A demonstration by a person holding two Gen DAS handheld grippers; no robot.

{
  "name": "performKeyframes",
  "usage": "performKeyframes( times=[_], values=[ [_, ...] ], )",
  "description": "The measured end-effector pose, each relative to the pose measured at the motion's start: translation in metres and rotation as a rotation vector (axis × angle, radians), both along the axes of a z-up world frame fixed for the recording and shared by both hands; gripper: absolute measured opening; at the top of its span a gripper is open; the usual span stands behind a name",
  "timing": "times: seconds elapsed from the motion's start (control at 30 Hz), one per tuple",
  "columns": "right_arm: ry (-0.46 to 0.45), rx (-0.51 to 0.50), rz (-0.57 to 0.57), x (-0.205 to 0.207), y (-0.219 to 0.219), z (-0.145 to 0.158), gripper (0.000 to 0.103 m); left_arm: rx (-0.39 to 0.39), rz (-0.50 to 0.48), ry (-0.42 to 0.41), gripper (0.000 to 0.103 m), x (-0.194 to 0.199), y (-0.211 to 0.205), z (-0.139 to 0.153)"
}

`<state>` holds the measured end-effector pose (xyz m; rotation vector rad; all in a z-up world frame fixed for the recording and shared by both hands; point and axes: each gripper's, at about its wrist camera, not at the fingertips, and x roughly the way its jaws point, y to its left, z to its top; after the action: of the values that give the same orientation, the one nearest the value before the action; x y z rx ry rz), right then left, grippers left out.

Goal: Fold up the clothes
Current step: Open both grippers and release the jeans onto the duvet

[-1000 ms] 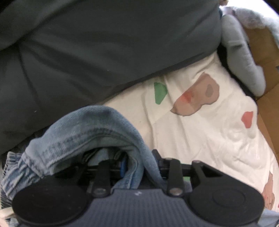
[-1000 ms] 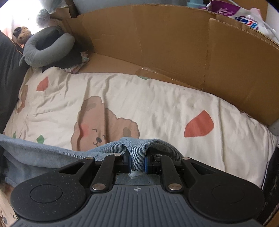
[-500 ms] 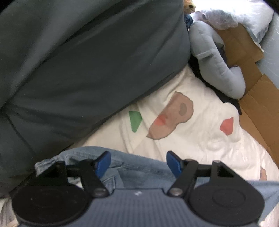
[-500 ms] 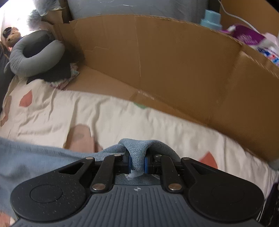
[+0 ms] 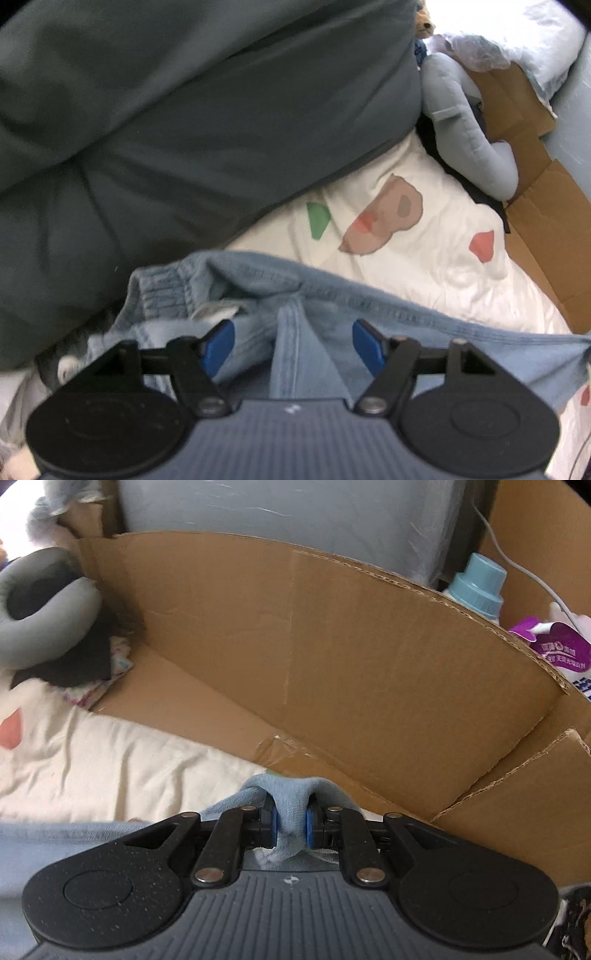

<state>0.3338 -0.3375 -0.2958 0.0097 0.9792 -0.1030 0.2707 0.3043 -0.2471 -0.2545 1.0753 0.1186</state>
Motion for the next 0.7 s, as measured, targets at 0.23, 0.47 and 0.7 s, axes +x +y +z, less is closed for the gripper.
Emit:
performKeyframes(
  times=[0.23, 0.47, 0.7],
  values=[
    [-0.052, 0.044, -0.042, -0.017, -0.006, 0.016, 0.04, -0.034, -0.01, 0.012, 0.075, -0.029, -0.002, -0.002],
    [-0.041, 0.082, 0.031, -0.049, 0.001, 0.019, 0.041, -0.074, -0.014, 0.043, 0.075, -0.063, 0.0, -0.004],
    [-0.039, 0.157, 0.073, -0.097, 0.001, 0.019, 0.041, -0.022, -0.049, 0.02, 0.075, -0.108, -0.013, 0.007]
  ],
)
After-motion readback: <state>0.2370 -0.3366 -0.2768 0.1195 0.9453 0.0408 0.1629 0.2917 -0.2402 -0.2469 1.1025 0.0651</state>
